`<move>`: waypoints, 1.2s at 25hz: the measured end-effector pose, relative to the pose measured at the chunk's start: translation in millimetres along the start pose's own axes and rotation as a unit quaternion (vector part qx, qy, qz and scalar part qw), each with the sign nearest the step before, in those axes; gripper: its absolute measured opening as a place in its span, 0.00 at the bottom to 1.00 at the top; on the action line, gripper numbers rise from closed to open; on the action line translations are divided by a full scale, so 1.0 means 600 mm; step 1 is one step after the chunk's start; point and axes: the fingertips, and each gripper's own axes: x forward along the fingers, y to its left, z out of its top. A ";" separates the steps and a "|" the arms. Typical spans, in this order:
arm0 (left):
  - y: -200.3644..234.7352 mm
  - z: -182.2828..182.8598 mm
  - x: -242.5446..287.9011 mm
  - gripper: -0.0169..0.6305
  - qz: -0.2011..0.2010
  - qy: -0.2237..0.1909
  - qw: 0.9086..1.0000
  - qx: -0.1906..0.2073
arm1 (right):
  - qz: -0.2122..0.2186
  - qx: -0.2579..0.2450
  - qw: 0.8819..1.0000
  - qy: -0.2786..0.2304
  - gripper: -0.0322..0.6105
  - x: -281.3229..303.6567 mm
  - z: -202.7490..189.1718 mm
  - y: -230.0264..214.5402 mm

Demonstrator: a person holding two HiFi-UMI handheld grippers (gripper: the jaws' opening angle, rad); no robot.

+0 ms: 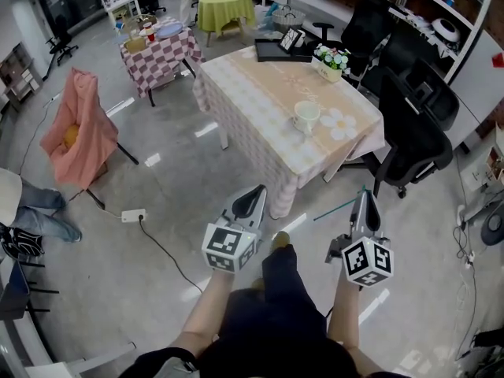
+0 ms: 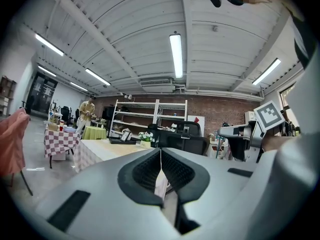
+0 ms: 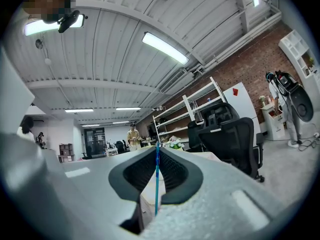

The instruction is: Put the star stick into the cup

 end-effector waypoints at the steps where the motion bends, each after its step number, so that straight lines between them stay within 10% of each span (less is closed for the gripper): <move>1: 0.002 0.001 0.003 0.05 0.000 0.000 1.000 0.000 | 0.000 0.001 1.000 -0.001 0.08 0.004 0.001 0.000; 30: 0.094 0.007 0.259 0.05 -0.001 0.016 1.000 0.001 | 0.000 0.001 1.000 0.012 0.08 0.265 -0.011 -0.074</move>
